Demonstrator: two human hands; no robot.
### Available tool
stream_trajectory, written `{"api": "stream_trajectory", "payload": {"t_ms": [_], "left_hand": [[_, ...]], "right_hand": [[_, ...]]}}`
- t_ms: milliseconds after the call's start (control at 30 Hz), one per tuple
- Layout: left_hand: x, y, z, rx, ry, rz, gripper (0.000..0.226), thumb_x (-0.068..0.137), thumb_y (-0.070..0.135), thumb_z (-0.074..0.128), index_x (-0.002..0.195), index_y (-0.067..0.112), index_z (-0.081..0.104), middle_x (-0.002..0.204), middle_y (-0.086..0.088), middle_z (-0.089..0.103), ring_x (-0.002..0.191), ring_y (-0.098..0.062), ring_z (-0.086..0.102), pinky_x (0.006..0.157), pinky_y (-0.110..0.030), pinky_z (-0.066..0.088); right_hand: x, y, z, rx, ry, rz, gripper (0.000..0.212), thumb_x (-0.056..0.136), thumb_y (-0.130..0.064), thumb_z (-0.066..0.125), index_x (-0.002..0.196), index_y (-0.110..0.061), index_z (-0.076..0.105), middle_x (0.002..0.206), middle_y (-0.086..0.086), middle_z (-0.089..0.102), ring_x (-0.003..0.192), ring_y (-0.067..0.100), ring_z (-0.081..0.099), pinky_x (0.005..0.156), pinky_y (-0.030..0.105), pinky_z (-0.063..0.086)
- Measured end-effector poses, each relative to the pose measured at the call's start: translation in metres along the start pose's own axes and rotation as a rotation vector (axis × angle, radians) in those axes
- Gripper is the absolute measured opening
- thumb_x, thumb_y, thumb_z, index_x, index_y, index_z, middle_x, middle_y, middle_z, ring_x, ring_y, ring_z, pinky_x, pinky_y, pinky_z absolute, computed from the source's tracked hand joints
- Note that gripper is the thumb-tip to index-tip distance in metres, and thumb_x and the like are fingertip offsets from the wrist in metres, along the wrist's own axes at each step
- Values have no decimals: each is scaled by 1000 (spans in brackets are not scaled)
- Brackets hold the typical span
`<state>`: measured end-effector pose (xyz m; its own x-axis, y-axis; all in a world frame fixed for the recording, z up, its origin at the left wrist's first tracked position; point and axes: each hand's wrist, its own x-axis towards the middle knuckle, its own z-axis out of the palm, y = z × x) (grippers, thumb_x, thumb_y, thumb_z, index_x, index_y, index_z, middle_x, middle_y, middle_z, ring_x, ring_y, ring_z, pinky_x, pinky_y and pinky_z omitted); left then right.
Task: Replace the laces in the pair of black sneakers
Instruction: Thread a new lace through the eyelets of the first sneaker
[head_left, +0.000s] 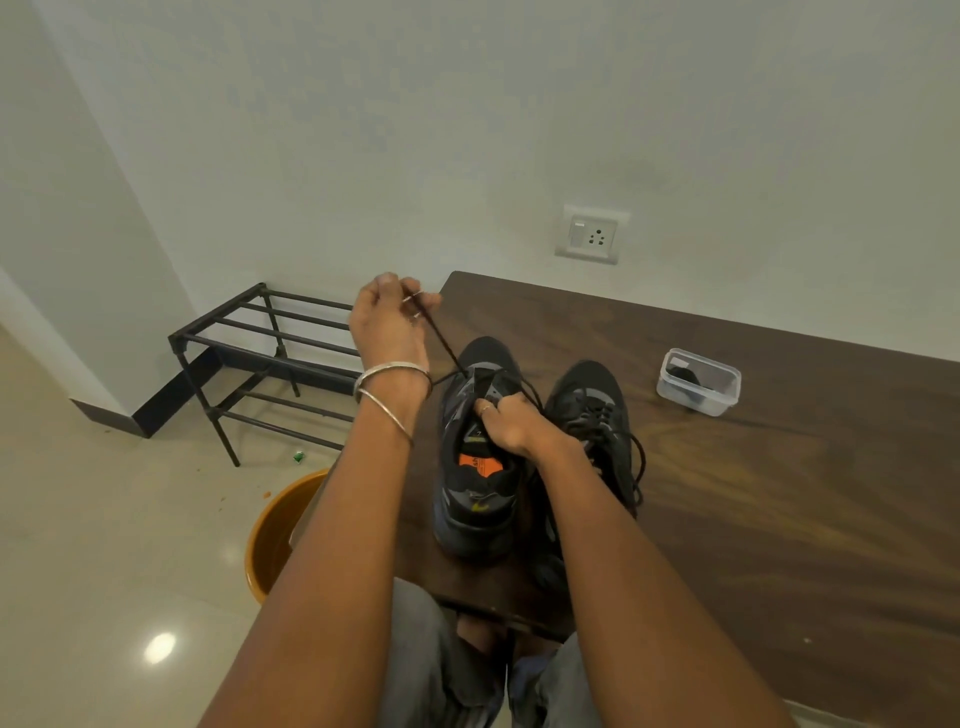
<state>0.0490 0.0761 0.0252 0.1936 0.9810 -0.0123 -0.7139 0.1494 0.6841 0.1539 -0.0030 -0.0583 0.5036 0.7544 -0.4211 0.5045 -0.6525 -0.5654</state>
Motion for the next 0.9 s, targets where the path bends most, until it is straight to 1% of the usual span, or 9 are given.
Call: {"api": "stream_trajectory", "payload": {"t_ms": [67,233,367,467,567,633,733,833,900], "left_hand": [[0,3,-8,107,32,-16,16,98,6,45,84,10,53,65,-1,51,47,-11,43,59,-34,51],[-2,-23,-37,1498,-252,122,20,94,24,58,106,12,69,97,-1,66,87,-12,58,79,-20,41],[-3,-43,-42,1810,-327,-23,21,94,24,60,95,8,73,86,-7,66,79,-20,59,72,-30,47],[1,-47,-45,1599,-223,-16,16,91,23,64,90,10,74,87,-5,68,81,-18,61,75,-26,48],[-2,-46,-43,1046,-150,-48,15,91,12,61,79,14,69,81,2,66,75,-11,57,63,-12,42],[1,-37,-39,587,-81,-73,24,95,7,53,74,15,60,84,-2,69,74,-16,56,54,-17,41],[9,-22,-29,87,-60,-73,27,100,6,41,78,15,52,78,-7,72,75,-23,65,63,-28,47],[4,-23,-21,-20,-40,-141,25,102,7,38,83,12,53,65,-3,62,59,-17,60,64,-31,49],[-1,-30,-22,241,-71,-125,24,101,8,40,83,12,56,64,-1,56,51,-11,49,57,-28,45]], "right_hand": [[4,2,3,21,8,3,70,102,-47,27,145,7,37,153,26,31,139,41,33,114,50,30],[9,6,9,82,75,3,71,97,-51,32,141,4,43,146,24,42,131,40,43,109,53,36],[11,9,14,152,133,19,71,94,-51,34,140,3,44,138,23,51,126,37,49,106,48,41],[14,10,17,167,139,24,76,91,-53,35,139,6,43,138,25,51,126,39,49,105,46,41],[16,10,17,170,130,39,78,91,-53,34,141,6,40,140,25,49,126,38,48,107,46,40],[15,7,17,174,112,58,76,96,-49,35,148,6,26,150,24,36,135,39,39,112,47,34],[16,4,19,173,84,68,77,99,-45,35,152,7,14,156,25,22,139,40,31,115,49,29],[18,4,18,228,55,76,81,97,-46,35,152,7,10,158,25,18,139,40,33,114,50,31],[19,4,17,252,41,68,77,98,-43,35,152,7,12,157,23,22,140,39,31,114,49,32]]}}
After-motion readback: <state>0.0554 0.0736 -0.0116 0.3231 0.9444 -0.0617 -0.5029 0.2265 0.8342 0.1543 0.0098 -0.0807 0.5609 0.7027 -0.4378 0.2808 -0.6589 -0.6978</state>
